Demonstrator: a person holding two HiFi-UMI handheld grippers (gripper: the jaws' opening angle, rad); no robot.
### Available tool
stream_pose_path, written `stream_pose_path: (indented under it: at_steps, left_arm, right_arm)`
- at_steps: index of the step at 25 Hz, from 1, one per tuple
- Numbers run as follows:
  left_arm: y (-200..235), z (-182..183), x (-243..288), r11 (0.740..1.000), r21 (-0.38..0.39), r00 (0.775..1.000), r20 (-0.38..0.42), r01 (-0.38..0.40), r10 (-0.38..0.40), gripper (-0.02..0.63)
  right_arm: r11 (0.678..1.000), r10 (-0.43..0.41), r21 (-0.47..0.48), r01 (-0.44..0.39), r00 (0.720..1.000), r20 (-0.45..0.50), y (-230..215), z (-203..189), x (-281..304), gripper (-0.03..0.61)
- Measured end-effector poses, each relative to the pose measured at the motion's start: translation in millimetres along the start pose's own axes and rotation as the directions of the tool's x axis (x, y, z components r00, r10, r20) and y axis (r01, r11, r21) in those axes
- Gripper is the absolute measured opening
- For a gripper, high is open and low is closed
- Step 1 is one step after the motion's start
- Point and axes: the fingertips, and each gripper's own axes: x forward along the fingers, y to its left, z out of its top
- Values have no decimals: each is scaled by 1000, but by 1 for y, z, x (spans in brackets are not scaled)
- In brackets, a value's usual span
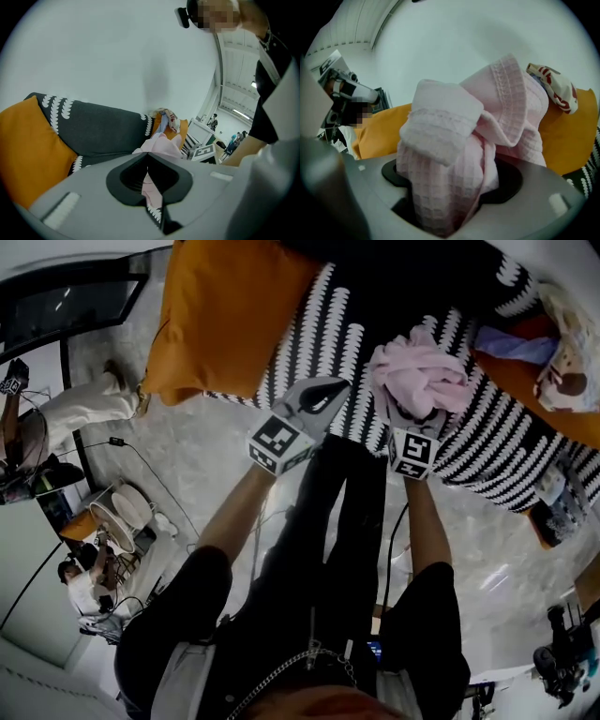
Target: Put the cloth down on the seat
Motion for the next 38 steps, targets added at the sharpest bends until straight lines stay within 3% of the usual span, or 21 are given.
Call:
stream_pose_path:
  at_steps: [2, 5, 11, 24, 30, 34, 38]
  left_arm:
    - [2, -16, 1, 1000, -16, 1000, -30, -4, 3, 9]
    - [8, -20, 3, 1000, -21, 1000, -14, -3, 3, 9]
    - [18, -36, -5, 999, -31, 999, -39, -15, 14, 9]
    - [20, -49, -11, 999, -41, 998, -57, 2, -4, 9]
    - [20, -59, -18, 999, -43, 996, -85, 0, -3, 9]
    - [22, -60, -17, 999, -46, 994, -113, -8, 3, 9]
    - [18, -41, -15, 999, -37, 997, -77, 6, -8, 9]
  right_arm:
    - [1000, -7, -6, 7, 1000, -30, -2, -20, 9, 405]
    - [1000, -11, -4, 11, 998, -64, -2, -41, 24, 404]
    - [999, 35, 20, -32, 985, -169, 15, -74, 44, 407]
    - [994, 100, 83, -75, 927, -360, 29, -139, 81, 442]
    - [989, 114, 125, -75, 932, -343, 21, -142, 78, 475]
    - [993, 87, 104, -55, 939, -331, 11, -135, 73, 502]
    - [995, 70, 89, -42, 937, -342, 7, -129, 59, 502]
